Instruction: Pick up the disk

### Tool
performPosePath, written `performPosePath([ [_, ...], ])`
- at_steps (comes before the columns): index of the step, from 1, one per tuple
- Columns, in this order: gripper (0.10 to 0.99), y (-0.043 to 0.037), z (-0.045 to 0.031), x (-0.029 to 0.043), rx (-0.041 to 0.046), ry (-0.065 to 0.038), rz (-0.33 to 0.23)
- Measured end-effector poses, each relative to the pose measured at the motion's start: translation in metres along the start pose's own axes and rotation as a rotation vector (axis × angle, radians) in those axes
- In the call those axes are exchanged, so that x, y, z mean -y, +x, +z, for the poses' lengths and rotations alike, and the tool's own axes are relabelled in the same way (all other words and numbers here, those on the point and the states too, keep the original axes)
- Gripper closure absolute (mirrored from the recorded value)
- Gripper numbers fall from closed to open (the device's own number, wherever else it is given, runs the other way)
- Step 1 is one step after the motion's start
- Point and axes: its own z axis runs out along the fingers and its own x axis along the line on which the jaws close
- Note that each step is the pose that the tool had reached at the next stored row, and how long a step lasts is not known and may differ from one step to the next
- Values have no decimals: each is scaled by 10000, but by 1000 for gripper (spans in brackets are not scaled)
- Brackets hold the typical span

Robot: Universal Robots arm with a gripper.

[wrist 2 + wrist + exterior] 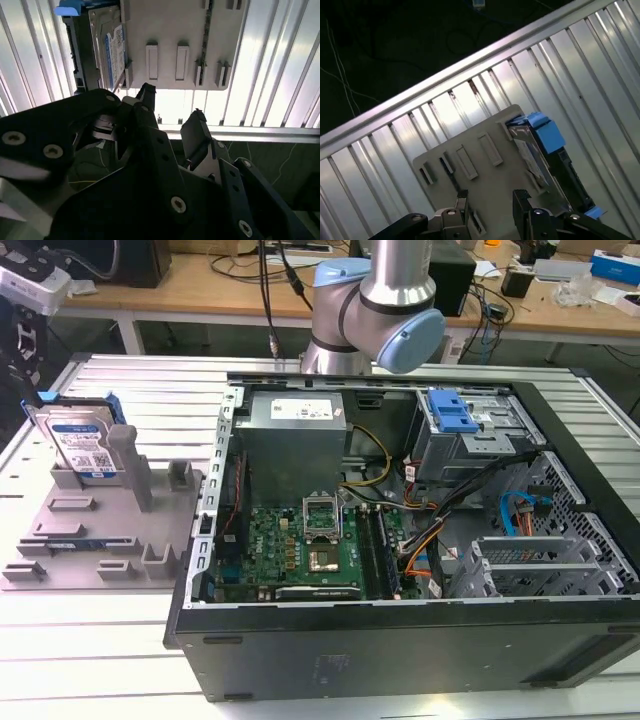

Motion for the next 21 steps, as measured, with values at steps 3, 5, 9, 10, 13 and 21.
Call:
performPosePath([
  [3,604,0,2,0,-23,0,-594],
  [5,604,0,3,0,-38,1,-986],
  [9,604,0,6,0,-71,1,-1862],
  [10,604,0,7,0,-79,1,-2059],
  [13,604,0,10,0,-112,4,-2940],
  [21,604,-36,27,17,-124,124,-4161],
])
